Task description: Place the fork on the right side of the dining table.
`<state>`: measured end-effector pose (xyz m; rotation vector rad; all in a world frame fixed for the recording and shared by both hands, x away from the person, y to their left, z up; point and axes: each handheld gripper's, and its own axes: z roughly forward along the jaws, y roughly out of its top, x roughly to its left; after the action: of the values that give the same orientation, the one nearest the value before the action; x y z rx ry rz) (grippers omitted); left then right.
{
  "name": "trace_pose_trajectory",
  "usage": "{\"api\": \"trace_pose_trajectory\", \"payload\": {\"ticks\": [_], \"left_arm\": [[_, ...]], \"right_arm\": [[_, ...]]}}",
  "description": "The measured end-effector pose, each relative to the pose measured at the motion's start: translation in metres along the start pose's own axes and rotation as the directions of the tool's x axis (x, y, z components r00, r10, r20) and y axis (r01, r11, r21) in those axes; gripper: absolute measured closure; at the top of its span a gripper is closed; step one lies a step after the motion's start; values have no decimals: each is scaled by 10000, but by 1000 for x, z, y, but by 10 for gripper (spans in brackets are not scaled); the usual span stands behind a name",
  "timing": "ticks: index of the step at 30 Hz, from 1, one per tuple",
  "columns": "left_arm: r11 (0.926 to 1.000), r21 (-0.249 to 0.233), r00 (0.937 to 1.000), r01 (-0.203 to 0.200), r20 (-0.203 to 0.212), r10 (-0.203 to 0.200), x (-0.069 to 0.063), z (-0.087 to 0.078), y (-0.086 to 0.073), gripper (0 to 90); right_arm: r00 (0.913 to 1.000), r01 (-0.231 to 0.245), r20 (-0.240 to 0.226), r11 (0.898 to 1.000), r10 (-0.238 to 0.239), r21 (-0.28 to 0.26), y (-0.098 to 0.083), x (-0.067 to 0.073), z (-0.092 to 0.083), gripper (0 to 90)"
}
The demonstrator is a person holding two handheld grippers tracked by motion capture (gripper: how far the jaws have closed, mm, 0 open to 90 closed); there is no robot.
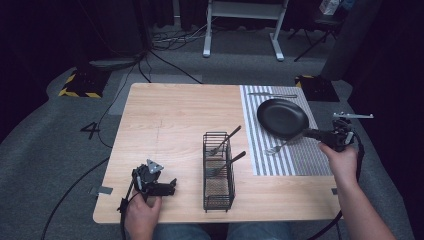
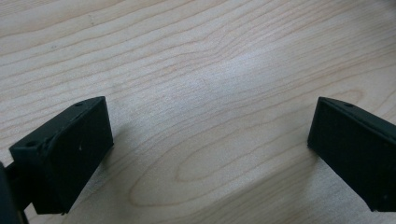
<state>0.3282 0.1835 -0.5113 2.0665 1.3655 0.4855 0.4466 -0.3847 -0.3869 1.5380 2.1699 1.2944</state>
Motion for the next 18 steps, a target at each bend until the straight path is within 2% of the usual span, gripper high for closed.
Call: {"api": "trace_pose_trajectory", "payload": {"ticks": [5,18], "left_arm": [[10000,0,10000,-13,-3,13,0,0,0,1],[10000,0,10000,-11,-7,11,0,0,0,1]], "right_arm": [[9998,-135,123,9998,133,161,-1,-8,3,692],[9986,-242,476,9984,218,514,-8,-19,6,678]]}}
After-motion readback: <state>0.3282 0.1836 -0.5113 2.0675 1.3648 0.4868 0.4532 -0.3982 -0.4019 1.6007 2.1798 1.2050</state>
